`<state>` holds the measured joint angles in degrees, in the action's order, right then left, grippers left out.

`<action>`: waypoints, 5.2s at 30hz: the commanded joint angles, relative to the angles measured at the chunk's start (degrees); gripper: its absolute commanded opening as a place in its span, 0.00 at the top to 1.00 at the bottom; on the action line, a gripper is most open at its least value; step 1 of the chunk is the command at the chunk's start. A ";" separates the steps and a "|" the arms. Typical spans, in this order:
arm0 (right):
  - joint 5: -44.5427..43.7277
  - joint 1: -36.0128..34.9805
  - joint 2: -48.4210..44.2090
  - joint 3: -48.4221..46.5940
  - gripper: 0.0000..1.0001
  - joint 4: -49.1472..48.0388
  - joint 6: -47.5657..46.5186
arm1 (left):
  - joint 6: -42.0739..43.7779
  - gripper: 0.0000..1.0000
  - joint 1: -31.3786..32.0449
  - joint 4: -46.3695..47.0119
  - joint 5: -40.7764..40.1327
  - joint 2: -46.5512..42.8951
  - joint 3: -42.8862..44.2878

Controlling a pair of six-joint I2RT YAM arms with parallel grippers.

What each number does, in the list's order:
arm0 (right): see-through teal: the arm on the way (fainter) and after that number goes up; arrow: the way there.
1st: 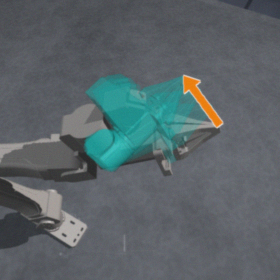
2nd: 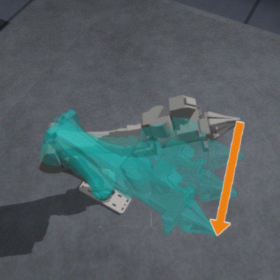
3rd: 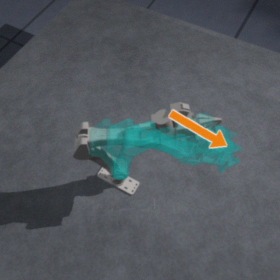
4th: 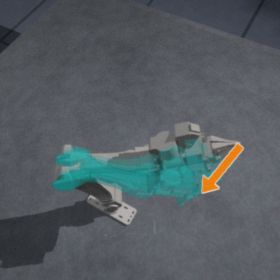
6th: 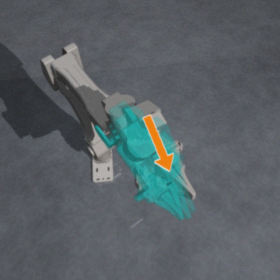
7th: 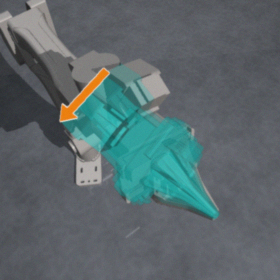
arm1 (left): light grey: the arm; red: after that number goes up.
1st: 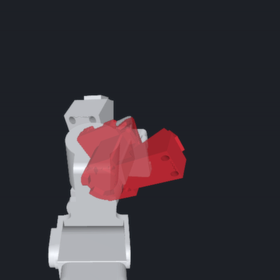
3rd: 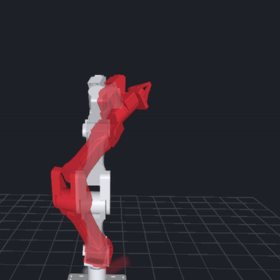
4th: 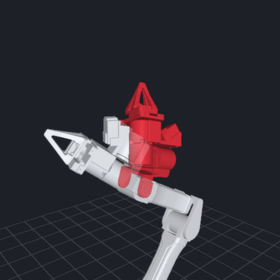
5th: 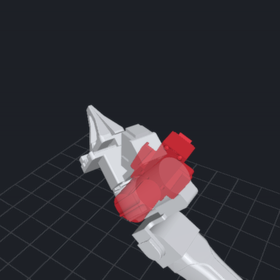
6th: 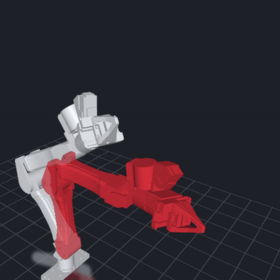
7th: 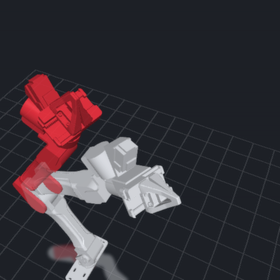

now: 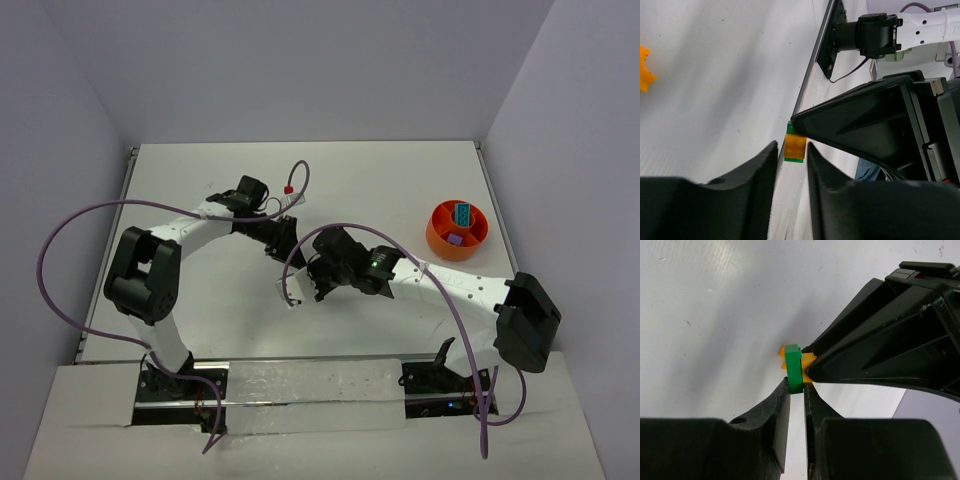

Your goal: Sort the legos into containers by color

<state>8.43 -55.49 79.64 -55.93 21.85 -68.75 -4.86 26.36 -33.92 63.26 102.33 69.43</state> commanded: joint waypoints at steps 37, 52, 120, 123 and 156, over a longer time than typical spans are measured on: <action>2.01 4.15 -5.94 -0.50 1.00 5.83 6.51 | -1.05 1.00 -10.01 5.48 -3.78 -5.04 3.48; 18.84 62.74 -0.97 -22.28 1.00 24.46 9.32 | 4.25 1.00 -10.01 1.49 -5.43 -3.02 11.95; 12.77 75.35 31.26 -44.75 0.58 41.63 -4.51 | 2.49 1.00 -9.66 4.05 -7.74 -1.08 12.20; 12.93 75.37 30.92 -45.82 0.57 41.54 -3.66 | 2.30 1.00 -9.64 4.58 -7.97 -1.25 11.96; 29.82 50.71 3.11 -41.24 0.22 19.93 44.65 | -71.40 1.00 -7.29 85.41 -0.09 -7.00 -10.67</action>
<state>30.86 6.35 89.23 -103.97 50.01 -41.78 -50.92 19.03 22.61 60.53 94.96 61.14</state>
